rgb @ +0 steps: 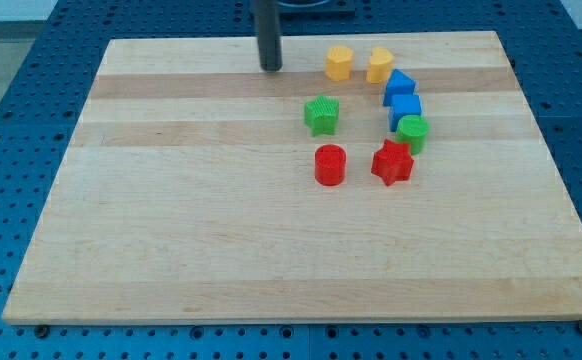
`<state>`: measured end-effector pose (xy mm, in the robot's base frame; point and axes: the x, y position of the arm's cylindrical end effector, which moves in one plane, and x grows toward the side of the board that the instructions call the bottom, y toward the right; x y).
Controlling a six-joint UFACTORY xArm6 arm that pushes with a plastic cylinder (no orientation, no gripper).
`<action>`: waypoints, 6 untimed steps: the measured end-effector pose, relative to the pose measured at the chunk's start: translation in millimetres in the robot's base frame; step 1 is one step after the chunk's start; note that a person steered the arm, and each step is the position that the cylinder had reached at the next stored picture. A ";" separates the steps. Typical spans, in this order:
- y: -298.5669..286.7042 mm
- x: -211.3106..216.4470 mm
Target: Move the hexagon towards the green star
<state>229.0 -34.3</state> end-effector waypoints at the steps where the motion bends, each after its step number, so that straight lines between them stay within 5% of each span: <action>1: 49.0 -34.9; 2: 105.4 -35.5; 4: 109.0 16.9; 6: 142.7 0.8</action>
